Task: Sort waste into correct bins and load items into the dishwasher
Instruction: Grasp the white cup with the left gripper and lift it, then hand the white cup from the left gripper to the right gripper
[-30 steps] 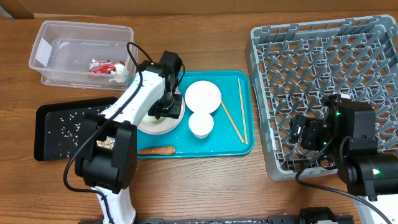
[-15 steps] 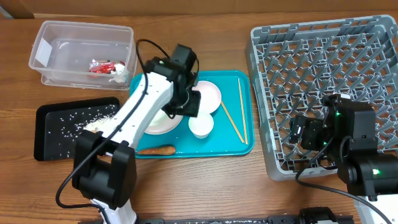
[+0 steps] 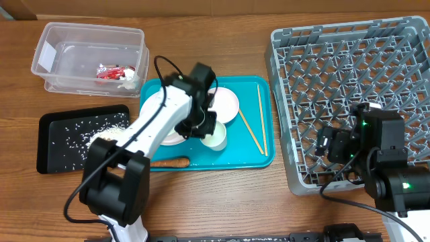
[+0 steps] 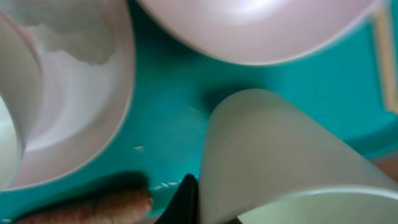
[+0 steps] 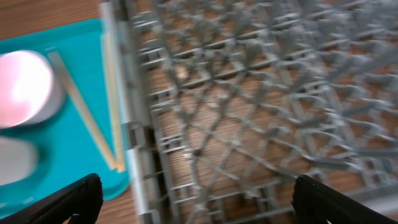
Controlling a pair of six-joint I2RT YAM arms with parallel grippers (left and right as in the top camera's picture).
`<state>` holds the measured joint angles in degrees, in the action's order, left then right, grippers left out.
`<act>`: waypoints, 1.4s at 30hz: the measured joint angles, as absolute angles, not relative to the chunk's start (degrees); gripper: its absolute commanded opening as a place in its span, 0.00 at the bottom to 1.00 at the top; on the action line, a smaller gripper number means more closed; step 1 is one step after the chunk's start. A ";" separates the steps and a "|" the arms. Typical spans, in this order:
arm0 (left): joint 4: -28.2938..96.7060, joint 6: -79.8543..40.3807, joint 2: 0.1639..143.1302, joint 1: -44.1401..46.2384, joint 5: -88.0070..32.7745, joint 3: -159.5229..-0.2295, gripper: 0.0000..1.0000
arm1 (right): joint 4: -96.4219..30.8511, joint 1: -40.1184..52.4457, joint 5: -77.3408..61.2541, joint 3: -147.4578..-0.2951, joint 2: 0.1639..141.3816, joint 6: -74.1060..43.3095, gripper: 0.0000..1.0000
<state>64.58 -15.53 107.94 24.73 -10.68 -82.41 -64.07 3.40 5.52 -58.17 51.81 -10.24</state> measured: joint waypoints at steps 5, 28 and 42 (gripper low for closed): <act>68.20 -7.92 107.83 17.32 -31.53 -94.67 0.04 | -56.75 0.97 14.79 -58.28 52.60 -16.05 1.00; 53.34 -13.69 107.85 15.77 -76.58 -96.05 0.04 | -23.59 -2.22 -82.06 -58.74 77.54 5.61 1.00; 45.15 -23.99 107.85 21.67 -75.13 -96.05 0.04 | -18.33 -2.20 -80.73 -58.74 77.54 6.00 0.95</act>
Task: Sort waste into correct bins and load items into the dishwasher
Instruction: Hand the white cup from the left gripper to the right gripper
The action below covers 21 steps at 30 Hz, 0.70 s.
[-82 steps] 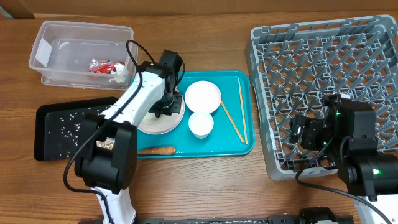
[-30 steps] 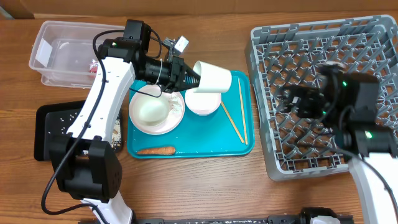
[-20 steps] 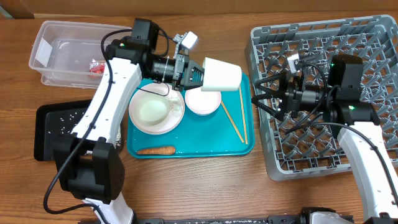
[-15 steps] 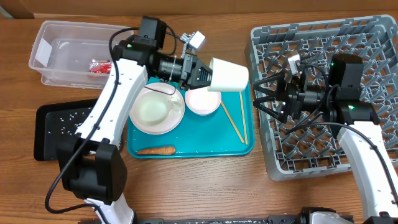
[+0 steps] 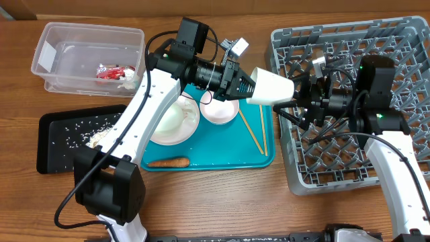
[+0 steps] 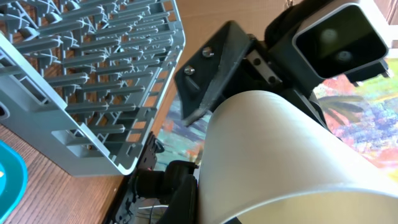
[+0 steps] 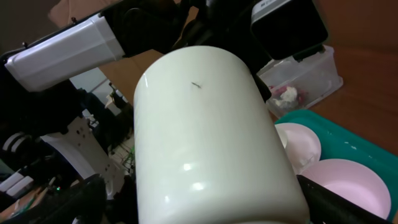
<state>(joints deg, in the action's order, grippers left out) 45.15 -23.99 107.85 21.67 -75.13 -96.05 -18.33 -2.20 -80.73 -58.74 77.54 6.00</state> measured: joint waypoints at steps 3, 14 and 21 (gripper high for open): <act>45.17 -24.10 107.85 21.67 -74.67 -96.05 0.04 | -17.37 -2.20 -80.75 -58.74 77.54 5.93 0.94; 44.95 -24.99 107.85 21.74 -74.91 -96.05 0.04 | -16.56 -2.26 -79.55 -58.74 77.54 5.69 0.73; 44.93 -25.17 107.85 21.74 -75.07 -96.05 0.04 | -16.53 -2.26 -79.44 -58.74 77.54 5.69 0.64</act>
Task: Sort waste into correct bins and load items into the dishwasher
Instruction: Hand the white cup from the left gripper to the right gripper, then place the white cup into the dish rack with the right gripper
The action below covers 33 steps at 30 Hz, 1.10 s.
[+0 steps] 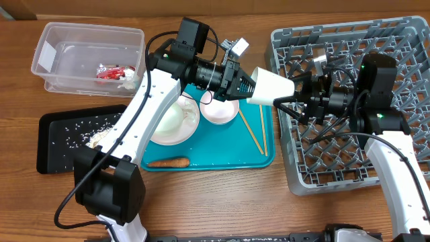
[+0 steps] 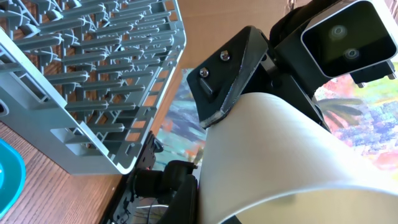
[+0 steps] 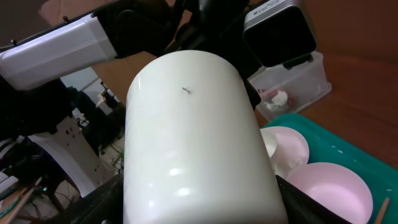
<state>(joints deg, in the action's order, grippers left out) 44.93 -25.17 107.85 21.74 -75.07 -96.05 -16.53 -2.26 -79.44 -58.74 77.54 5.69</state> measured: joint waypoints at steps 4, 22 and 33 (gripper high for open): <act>44.88 -25.17 107.85 21.67 -75.20 -96.05 0.04 | -16.05 -2.26 -79.57 -58.74 77.54 5.61 0.62; 47.66 -25.85 107.85 21.67 -65.84 -96.09 0.44 | -14.83 -2.13 -74.32 -58.72 77.54 4.08 0.48; 53.52 -25.47 107.83 15.35 -42.87 -96.16 0.47 | -26.48 -2.22 -50.00 -58.78 77.52 1.45 0.38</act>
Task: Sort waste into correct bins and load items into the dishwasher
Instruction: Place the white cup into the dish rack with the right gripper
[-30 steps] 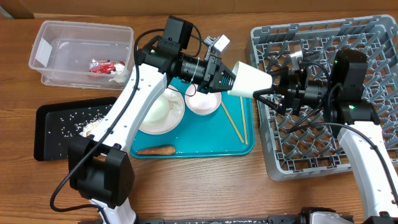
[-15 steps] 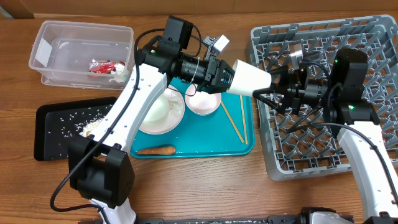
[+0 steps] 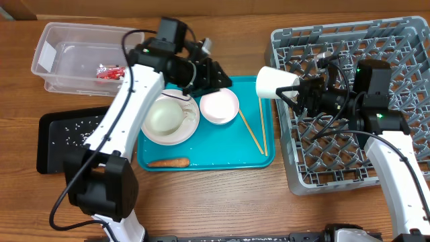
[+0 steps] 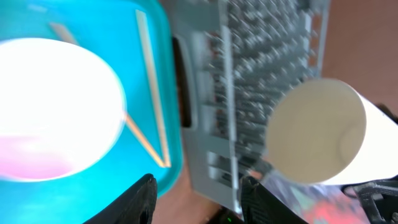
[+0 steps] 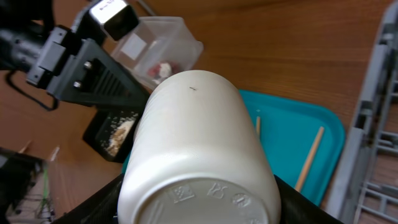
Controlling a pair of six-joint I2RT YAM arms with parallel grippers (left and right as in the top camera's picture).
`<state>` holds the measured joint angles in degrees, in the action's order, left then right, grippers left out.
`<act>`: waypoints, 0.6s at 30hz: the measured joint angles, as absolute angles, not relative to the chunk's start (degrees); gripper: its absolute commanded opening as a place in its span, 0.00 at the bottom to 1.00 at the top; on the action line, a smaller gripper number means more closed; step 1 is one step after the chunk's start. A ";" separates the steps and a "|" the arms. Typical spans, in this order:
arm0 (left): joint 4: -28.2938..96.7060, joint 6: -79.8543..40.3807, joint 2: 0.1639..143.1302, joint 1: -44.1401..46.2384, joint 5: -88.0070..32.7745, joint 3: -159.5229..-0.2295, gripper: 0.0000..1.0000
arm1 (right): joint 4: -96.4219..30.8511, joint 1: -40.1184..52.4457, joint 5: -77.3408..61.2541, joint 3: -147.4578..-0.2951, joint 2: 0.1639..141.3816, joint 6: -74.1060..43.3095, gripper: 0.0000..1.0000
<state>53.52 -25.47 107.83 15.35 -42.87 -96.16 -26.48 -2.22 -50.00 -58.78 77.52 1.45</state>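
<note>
A white cup hangs on its side in the air between the teal tray and the grey dish rack. My right gripper is shut on its base, and its mouth faces left. The right wrist view shows the cup filling the space between the right gripper fingers. My left gripper is open and empty over the tray's far edge. From the left wrist view, the cup's mouth is ahead of the left gripper.
On the tray lie a white bowl, a pink bowl, two chopsticks and a carrot. A clear bin holding wrappers stands at the far left. A black tray with rice lies below it.
My left gripper has let go of the cup, opened and drawn back left over the tray. The cup now hangs from the right gripper alone, a little nearer the rack.
First my left gripper was shut on the cup down on the tray, with the right gripper open by the rack. Then the left held it in the air while the right stood open around its base. Then the right had shut on it, and now the left has released it.
</note>
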 measured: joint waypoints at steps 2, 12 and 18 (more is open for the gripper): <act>55.37 -25.30 107.81 13.72 -40.25 -96.16 0.47 | -27.05 -2.22 -46.65 -58.78 77.36 0.99 0.39; 69.21 -23.59 102.54 10.41 -20.49 -96.20 0.47 | -53.08 -2.22 -17.93 -70.22 72.99 -0.99 0.39; 73.10 -23.57 97.27 10.24 -7.57 -96.23 0.46 | -61.63 -5.56 -0.86 -77.76 71.92 -3.44 0.39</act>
